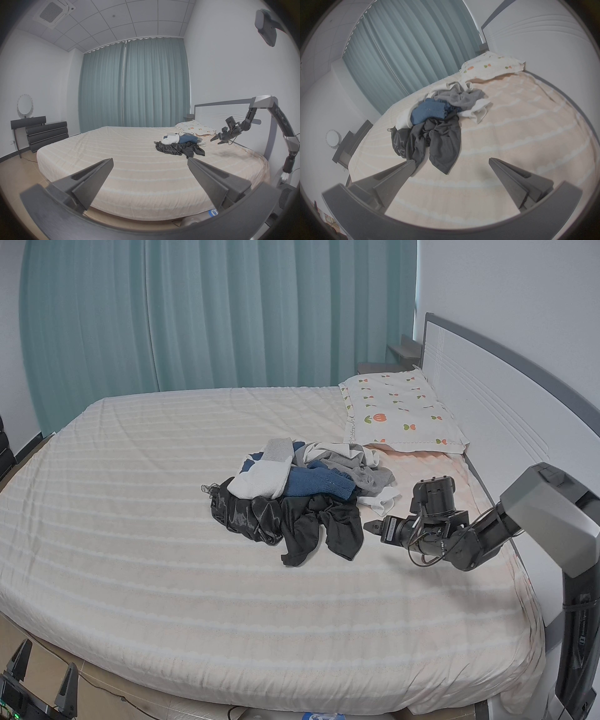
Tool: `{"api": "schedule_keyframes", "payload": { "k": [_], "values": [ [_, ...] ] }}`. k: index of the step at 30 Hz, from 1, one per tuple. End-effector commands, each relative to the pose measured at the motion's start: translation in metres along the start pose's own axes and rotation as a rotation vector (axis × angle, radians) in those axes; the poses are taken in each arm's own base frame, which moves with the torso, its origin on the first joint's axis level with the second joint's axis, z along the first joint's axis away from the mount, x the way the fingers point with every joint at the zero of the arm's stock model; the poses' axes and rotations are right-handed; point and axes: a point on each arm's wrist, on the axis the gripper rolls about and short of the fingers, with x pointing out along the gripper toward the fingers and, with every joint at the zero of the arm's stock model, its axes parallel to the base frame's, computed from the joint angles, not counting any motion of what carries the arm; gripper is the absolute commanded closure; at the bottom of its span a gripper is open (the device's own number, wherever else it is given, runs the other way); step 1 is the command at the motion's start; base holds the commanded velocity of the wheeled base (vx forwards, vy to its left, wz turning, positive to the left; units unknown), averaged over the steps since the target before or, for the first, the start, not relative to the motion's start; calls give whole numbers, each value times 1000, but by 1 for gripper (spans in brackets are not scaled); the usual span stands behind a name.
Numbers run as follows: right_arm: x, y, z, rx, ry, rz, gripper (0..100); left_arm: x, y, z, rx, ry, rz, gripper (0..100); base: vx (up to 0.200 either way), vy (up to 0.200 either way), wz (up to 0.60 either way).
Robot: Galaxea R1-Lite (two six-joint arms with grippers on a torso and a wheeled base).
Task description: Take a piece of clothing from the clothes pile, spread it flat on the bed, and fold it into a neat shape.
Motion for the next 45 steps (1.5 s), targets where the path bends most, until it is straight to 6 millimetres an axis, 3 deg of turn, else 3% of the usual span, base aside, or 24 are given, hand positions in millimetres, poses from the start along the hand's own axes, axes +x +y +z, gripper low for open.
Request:
{"api": "schedule_keyframes", "payload": {
  "k": [1,11,19,26,34,35,45],
  "values": [
    [44,2,-34,-5,68,-14,0,0,0,-5,0,3,0,0,0,0,0],
    [75,13,-40,48,40,20,0,0,0,-5,0,3,1,0,0,0,0],
    [106,36,-50,79,31,13,0,0,0,-5,0,3,1,0,0,0,0],
    [129,33,-56,81,3,-45,0,0,0,-5,0,3,0,0,0,0,0],
    [132,30,-54,88,-13,-57,0,0,0,-5,0,3,1,0,0,0,0],
    [132,30,-53,86,-16,-55,100,0,0,-5,0,3,1,0,0,0,0],
    [128,36,-47,86,-37,-58,100,0,0,-5,0,3,1,0,0,0,0]
  ]
}}
